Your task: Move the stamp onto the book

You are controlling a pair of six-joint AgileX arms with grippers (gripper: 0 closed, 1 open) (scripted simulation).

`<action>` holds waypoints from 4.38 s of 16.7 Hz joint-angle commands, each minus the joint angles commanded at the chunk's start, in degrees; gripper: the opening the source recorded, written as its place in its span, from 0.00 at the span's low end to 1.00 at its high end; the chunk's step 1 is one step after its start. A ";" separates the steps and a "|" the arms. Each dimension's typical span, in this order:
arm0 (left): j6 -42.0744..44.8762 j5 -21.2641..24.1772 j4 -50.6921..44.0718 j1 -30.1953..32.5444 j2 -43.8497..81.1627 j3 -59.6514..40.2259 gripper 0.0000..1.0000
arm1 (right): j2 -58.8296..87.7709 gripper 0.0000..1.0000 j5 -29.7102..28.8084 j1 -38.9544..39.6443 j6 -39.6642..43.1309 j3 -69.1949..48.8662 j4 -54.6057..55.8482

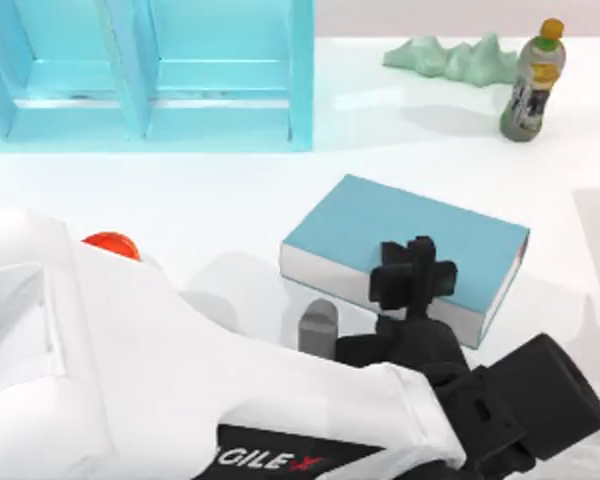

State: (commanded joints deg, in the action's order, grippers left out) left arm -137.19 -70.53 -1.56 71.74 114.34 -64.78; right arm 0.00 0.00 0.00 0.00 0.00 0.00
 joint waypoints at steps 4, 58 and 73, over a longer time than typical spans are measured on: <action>0.04 0.04 3.04 0.02 1.99 0.96 0.00 | 0.00 1.00 0.00 0.00 0.00 0.00 0.00; -78.44 -0.34 -78.75 23.25 13.28 -16.62 1.00 | 0.00 1.00 0.00 0.00 0.00 0.00 0.00; -46.78 14.47 -69.39 10.72 -3.21 -10.47 1.00 | 0.00 1.00 0.00 0.00 0.00 0.00 0.00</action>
State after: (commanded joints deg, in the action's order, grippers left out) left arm -183.97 -56.06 -70.95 82.46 111.13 -75.25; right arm 0.00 0.00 0.00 0.00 0.00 0.00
